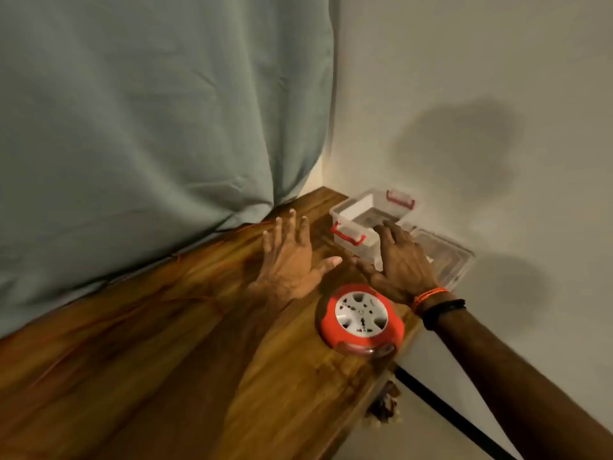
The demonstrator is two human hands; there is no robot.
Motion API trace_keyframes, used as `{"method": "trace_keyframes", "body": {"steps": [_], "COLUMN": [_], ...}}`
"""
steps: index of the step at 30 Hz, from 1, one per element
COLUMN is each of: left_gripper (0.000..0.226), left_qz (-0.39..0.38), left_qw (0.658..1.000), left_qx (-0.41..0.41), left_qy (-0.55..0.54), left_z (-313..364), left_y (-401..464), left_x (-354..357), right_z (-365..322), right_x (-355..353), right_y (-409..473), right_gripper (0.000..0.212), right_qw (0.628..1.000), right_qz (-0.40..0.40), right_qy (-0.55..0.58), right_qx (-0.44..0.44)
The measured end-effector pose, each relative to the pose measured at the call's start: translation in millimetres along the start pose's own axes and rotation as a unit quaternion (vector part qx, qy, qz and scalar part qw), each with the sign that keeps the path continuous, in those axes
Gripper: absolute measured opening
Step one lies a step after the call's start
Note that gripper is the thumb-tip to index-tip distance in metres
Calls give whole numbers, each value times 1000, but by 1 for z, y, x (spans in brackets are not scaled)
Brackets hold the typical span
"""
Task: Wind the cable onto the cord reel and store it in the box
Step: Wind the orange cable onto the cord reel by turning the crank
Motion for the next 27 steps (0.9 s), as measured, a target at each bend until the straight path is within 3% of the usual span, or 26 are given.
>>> {"method": "trace_keyframes", "body": {"steps": [7,13,18,22,27], "left_gripper": [103,97,83,66,70], "left_qz": [-46,-15,-6,17,61], "left_qw": [998,994,980,954,905], "left_qx": [-3,-33,-74,-109,-174], "left_qy": [-42,-101,-184,-278,-384], "left_z": [1,8,15,19,16], "left_y": [-28,-45,-49,-51,-49], "left_x": [75,107,115,116,115], "right_z": [33,52,60,57,53], "right_x": [65,87,94,96,96], "right_y": [-38,-57,-62,-60,-51], "right_gripper": [81,75,75,66,60], "right_qw": [999,996,988,981,954], "right_qz": [-21,9,-15,-36,-42], "right_qy": [-15,17,51,95,188], "right_qx": [44,82,143,166,232]}}
Point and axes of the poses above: each hand's wrist, its own y-axis towards the middle knuckle, its own x-axis out of the palm, z = x × y, the point moved 1 cm from there along y, towards the middle knuckle, and after that the axes turned 10 degrees about x, right-handed, at the moved point
